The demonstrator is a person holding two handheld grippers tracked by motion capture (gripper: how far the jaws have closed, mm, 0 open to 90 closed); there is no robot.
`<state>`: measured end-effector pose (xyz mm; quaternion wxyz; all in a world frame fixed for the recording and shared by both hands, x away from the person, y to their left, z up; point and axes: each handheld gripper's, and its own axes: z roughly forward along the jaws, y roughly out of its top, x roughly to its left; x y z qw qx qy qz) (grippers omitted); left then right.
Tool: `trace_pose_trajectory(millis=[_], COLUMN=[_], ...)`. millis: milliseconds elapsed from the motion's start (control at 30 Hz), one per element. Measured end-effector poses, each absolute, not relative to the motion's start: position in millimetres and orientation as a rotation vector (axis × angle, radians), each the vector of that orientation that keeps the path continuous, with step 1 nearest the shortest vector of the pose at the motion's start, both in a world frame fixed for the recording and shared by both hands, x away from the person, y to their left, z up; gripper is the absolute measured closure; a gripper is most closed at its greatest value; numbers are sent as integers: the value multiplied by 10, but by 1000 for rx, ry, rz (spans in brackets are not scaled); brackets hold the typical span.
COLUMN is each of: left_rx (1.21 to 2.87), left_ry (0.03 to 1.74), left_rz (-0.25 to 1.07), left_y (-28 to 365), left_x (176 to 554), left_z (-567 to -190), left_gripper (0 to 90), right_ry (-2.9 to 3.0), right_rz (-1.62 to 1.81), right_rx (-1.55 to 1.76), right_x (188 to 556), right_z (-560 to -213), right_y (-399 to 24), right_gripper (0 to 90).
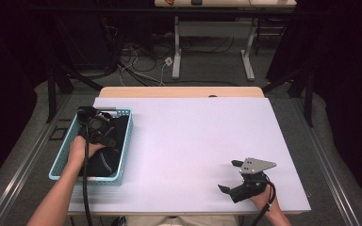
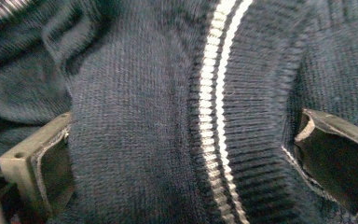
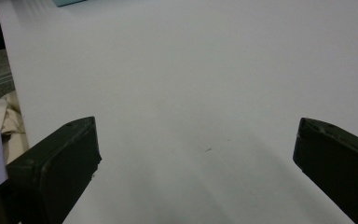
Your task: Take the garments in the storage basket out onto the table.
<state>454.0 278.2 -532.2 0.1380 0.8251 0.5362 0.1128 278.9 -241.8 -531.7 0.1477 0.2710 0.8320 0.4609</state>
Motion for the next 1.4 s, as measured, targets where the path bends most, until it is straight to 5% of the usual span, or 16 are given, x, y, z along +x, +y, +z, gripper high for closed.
trace_pose_trajectory(millis=[200,400,733,1400], left_rx=[2384,2366,2360,2377], left_ry=[1590,1566,1522,1341], left_rz=[323,328,390,367], left_y=[2787,2839,2913,2989], left_x=[4552,4524,4461,4388], left_z=[-5375,-5346,-5294,-5159], left_gripper=[8,124,470,536], right_ry=[2402,2401,2395,2398], right_rz=[1317,1319,1321,1334], right_rx=[771,773,767,767], right_x=[2787,2786,2787,2789], right_z=[-5314,-5315,-5317,-5317], right_y=[-2421,-2419,-2417,-2418], right_gripper=[0,0,0,0])
